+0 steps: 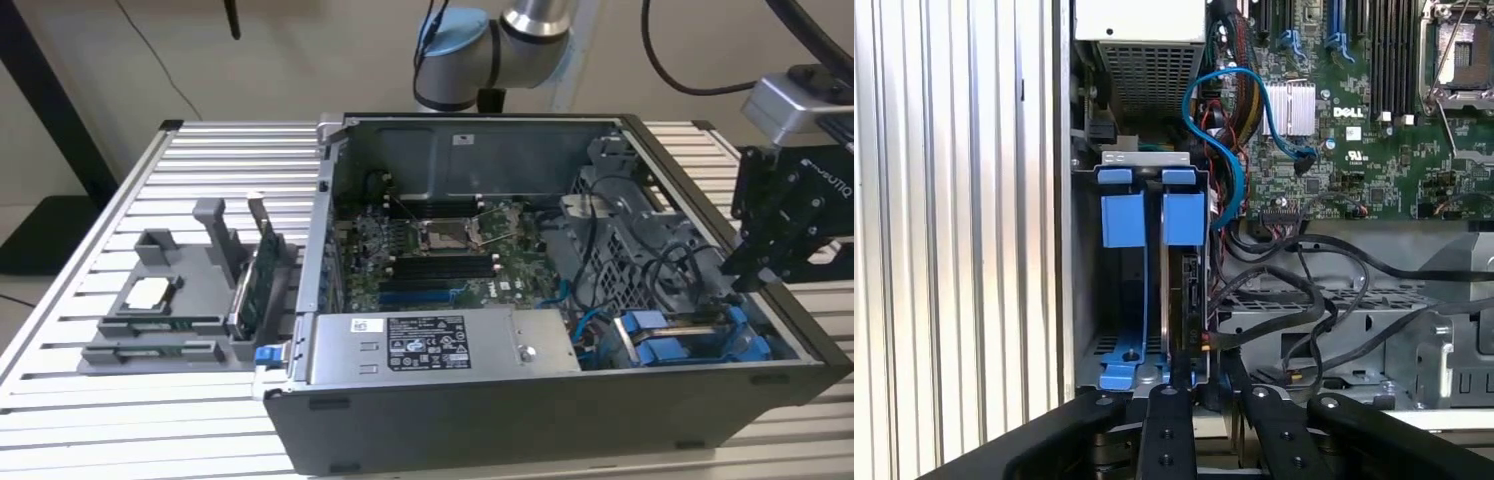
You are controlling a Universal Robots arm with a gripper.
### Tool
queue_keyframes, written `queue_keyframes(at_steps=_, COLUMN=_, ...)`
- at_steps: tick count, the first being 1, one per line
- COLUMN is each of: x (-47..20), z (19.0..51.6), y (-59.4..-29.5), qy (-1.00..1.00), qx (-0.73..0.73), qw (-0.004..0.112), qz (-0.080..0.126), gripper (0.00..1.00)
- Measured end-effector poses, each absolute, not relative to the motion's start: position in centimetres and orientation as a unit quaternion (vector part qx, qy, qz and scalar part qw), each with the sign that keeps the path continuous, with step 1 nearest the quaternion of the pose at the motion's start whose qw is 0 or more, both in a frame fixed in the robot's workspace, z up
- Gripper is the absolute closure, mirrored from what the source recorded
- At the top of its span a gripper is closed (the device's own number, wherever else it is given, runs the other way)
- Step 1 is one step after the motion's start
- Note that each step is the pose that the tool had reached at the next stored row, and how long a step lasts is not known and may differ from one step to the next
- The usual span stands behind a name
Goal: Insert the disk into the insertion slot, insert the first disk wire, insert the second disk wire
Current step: 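Insert the second disk wire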
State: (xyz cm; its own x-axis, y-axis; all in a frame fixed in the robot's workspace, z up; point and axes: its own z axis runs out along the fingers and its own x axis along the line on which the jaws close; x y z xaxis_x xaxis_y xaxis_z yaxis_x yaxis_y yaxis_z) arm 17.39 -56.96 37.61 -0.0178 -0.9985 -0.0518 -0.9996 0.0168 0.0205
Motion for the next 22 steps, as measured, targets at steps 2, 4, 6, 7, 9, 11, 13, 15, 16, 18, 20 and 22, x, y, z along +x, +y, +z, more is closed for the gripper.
queue_keyframes(at_steps=2, x=17.4, z=37.6, y=-56.9, qy=0.713, qx=-0.701, qw=0.011, qz=0.025, gripper=0.74)
queue_keyframes(at_steps=4, x=17.4, z=37.6, y=-56.8, qy=0.713, qx=-0.701, qw=0.011, qz=0.025, gripper=0.74)
queue_keyframes(at_steps=6, x=17.4, z=37.6, y=-56.6, qy=0.713, qx=-0.701, qw=0.011, qz=0.025, gripper=0.74)
queue_keyframes(at_steps=7, x=17.4, z=37.6, y=-56.5, qy=0.713, qx=-0.701, qw=0.011, qz=0.026, gripper=0.74)
queue_keyframes(at_steps=9, x=17.4, z=37.6, y=-56.3, qy=0.713, qx=-0.701, qw=0.011, qz=0.026, gripper=0.74)
queue_keyframes(at_steps=11, x=17.4, z=37.6, y=-56.1, qy=0.713, qx=-0.701, qw=0.011, qz=0.026, gripper=0.74)
queue_keyframes(at_steps=13, x=17.4, z=37.6, y=-55.8, qy=0.713, qx=-0.701, qw=0.011, qz=0.026, gripper=0.74)
queue_keyframes(at_steps=15, x=17.5, z=37.6, y=-55.6, qy=0.713, qx=-0.701, qw=0.011, qz=0.026, gripper=0.74)
queue_keyframes(at_steps=16, x=17.5, z=37.6, y=-55.5, qy=0.713, qx=-0.701, qw=0.011, qz=0.026, gripper=0.74)
queue_keyframes(at_steps=18, x=17.6, z=37.6, y=-55.4, qy=0.713, qx=-0.701, qw=0.011, qz=0.026, gripper=0.74)
queue_keyframes(at_steps=20, x=17.6, z=37.6, y=-55.3, qy=0.713, qx=-0.701, qw=0.011, qz=0.026, gripper=0.74)
queue_keyframes(at_steps=22, x=17.6, z=37.6, y=-55.2, qy=0.713, qx=-0.701, qw=0.011, qz=0.026, gripper=0.74)
